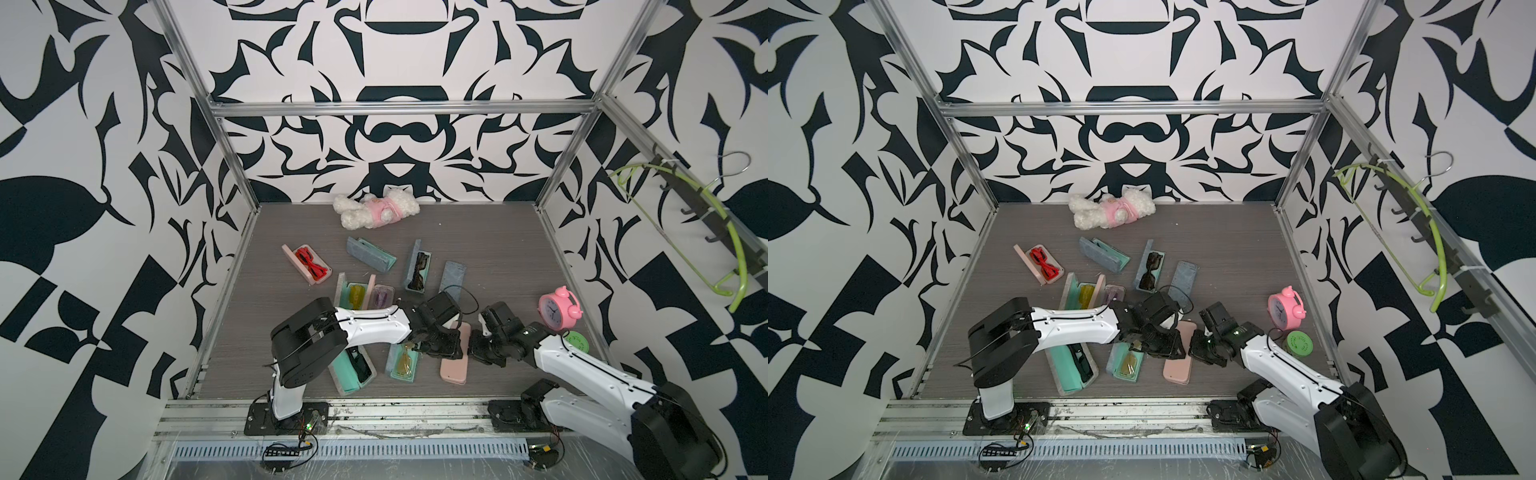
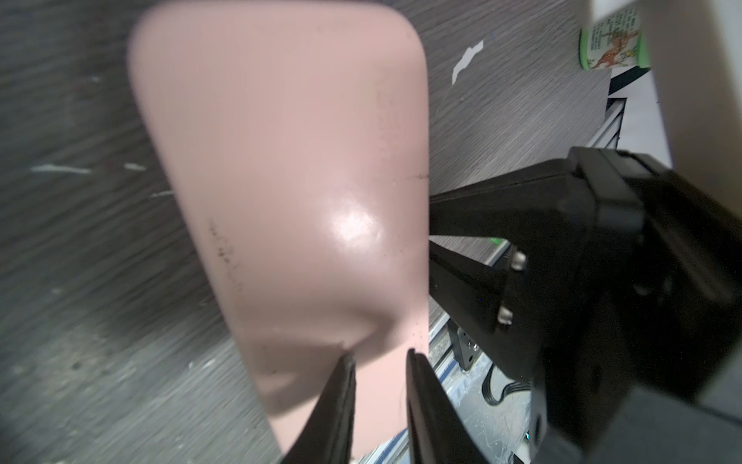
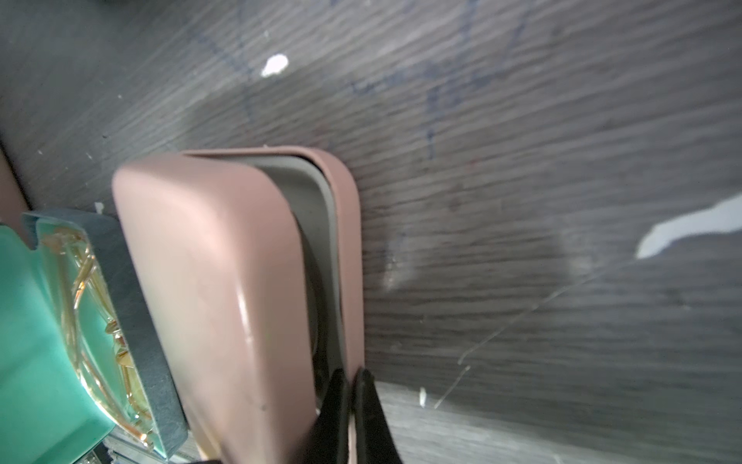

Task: Close the glasses case
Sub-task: Close the glasses case at the center of the board.

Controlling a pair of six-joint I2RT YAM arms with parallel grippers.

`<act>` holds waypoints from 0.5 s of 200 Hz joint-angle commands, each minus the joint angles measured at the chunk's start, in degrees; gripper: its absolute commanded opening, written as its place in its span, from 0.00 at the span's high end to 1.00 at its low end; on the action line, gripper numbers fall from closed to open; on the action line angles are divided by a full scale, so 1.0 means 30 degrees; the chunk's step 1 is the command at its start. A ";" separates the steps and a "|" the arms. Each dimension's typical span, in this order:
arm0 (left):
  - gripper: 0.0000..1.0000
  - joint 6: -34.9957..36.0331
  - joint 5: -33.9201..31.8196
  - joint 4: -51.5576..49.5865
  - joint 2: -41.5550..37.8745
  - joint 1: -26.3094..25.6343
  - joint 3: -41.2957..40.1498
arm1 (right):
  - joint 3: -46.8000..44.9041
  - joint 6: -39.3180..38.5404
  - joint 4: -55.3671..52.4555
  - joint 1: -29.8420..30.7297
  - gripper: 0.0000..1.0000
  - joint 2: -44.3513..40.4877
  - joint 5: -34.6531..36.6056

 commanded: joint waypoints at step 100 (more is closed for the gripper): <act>0.16 -0.0298 0.0081 -0.0520 -0.0851 0.2516 0.0334 | 0.0195 0.0037 -0.0117 -0.0014 0.92 -0.0671 0.1054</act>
